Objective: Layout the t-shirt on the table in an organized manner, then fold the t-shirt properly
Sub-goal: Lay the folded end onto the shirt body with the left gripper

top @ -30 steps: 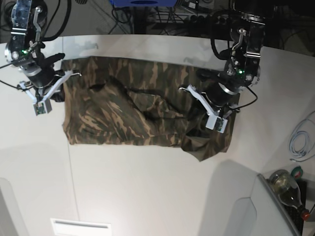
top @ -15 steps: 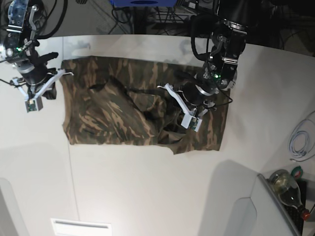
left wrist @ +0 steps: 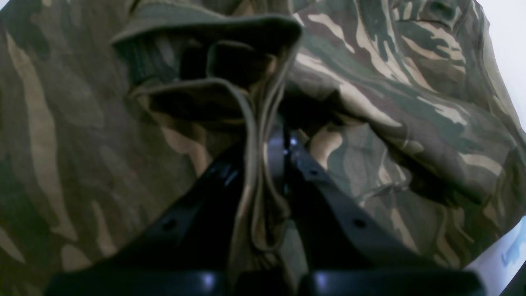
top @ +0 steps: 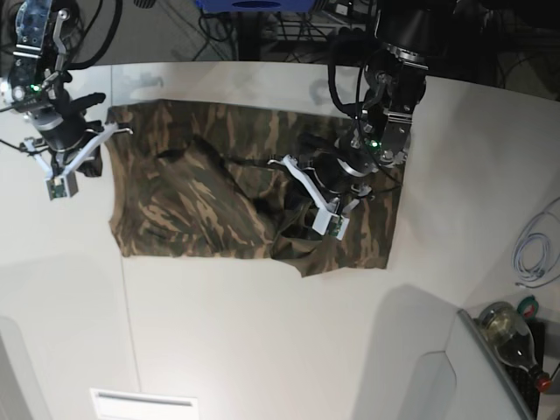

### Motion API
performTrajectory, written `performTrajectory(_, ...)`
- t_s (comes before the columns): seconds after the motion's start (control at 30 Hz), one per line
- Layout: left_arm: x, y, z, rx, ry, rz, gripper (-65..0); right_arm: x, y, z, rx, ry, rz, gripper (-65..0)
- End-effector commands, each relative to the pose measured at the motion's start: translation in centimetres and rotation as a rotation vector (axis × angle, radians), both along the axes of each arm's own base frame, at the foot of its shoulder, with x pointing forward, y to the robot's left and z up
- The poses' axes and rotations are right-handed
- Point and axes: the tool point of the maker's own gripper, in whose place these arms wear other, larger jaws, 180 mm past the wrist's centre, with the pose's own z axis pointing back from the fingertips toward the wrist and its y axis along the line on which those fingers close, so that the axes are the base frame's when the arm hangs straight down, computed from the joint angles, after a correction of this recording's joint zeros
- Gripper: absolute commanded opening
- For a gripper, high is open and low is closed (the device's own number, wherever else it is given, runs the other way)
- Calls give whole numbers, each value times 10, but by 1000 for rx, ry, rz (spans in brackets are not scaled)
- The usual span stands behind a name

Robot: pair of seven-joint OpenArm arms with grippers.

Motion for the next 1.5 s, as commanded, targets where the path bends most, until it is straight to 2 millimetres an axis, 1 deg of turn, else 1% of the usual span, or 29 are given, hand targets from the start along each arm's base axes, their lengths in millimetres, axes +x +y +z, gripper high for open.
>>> performTrajectory(0.0,9,-13,16,-33,-51,-18,-650,8,-1,10,1,-44,4,-642)
performTrajectory(0.1,4,-26,15,-37,-48,-58,-650,9,-1,10,1,-46,4,-642)
performTrajectory(0.17,2,-29,14,-38,-45,-67,-650,9,-1,10,1,-46,4,-642)
performTrajectory(0.33,4,-27,14,-38,-44,-59,-650,9,-1,10,1,-46,4,-642)
performTrajectory(0.4,8,-28,17,-36,-54,-62,-650,9,-1,10,1,-46,4,-642)
performTrajectory(0.57,10,-30,20,-41,-61,-68,-650,10,1,10,3,-47,10,-642)
performTrajectory(0.67,5,-29,16,-7,-12,-90,-650,10,1,10,3,-47,10,-642)
performTrajectory(0.83,7,-30,30,11,-27,-112,-650,10,1,10,3,-47,10,-642)
performTrajectory(0.87,7,-31,32,9,-31,-114,-637,10,1,11,4,-49,10,-642)
performTrajectory(1.0,3,-30,31,35,4,-132,-431,11,2,12,3,-53,12,-642)
performTrajectory(1.07,0,-30,28,45,24,-138,-362,11,2,12,3,-53,12,-642)
performTrajectory(1.1,0,-30,28,46,27,-139,-339,11,2,12,3,-53,12,-642)
performTrajectory(1.13,-1,-31,28,47,30,-141,-324,11,2,12,3,-53,12,-642)
performTrajectory(1.27,-6,-31,24,59,64,-156,-321,14,2,14,3,-59,12,-642)
performTrajectory(1.33,-14,-43,27,61,58,-201,-321,15,2,15,3,-62,12,-642)
performTrajectory(1.37,-16,-49,32,62,43,-225,-321,15,2,15,3,-64,12,-642)
performTrajectory(1.4,-19,-51,35,71,30,-248,-321,16,2,15,3,-65,12,-642)
performTrajectory(1.47,-31,-64,39,81,12,-318,-323,17,2,16,3,-67,12,-642)
